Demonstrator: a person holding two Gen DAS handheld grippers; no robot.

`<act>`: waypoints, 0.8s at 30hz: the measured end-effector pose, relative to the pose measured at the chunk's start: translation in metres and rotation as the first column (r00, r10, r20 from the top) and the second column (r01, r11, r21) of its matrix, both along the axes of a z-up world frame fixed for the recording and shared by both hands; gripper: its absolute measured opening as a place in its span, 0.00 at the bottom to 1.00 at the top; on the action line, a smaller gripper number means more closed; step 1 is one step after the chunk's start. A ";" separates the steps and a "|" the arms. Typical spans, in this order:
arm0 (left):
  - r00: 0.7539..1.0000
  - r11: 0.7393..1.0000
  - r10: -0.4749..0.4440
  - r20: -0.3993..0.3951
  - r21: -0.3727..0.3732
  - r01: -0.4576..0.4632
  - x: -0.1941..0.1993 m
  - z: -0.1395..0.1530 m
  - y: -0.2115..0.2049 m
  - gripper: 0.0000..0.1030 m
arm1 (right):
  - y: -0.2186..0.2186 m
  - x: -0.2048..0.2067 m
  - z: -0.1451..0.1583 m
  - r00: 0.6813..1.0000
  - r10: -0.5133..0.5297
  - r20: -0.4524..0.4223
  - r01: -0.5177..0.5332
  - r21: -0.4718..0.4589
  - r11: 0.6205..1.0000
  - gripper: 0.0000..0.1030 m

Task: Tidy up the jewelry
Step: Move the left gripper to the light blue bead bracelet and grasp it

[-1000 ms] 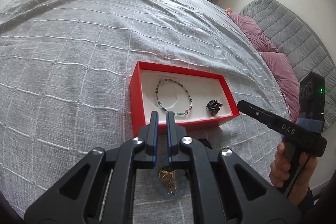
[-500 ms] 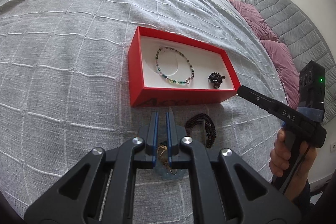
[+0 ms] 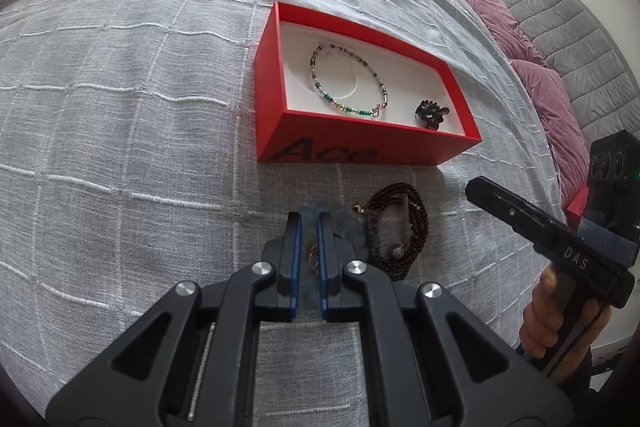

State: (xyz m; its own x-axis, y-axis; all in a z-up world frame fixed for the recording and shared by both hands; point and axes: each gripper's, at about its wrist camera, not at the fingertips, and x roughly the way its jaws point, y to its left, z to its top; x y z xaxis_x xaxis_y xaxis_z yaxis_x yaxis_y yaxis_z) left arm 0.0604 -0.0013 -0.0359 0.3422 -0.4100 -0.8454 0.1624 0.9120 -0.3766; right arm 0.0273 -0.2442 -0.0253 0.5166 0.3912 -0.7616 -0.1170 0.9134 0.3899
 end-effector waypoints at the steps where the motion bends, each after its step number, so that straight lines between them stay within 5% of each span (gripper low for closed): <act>1: 1.000 1.000 0.001 -0.002 0.001 -0.001 -0.001 0.000 0.000 0.07 | 0.003 -0.002 -0.001 1.000 0.009 0.000 -0.008 -0.004 1.000 0.37; 24: 0.997 1.000 0.014 -0.072 0.009 -0.013 0.004 -0.016 -0.002 0.07 | 0.024 -0.013 -0.013 0.996 0.092 -0.011 -0.091 0.060 0.994 0.36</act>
State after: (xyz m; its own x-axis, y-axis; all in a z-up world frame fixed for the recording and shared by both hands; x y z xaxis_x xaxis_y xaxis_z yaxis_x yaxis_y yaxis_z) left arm 0.0647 -0.0029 -0.0518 0.2856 -0.3984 -0.8716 0.1225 0.9172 -0.3791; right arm 0.0142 -0.2202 -0.0383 0.4664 0.4811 -0.7422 -0.1932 0.8743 0.4453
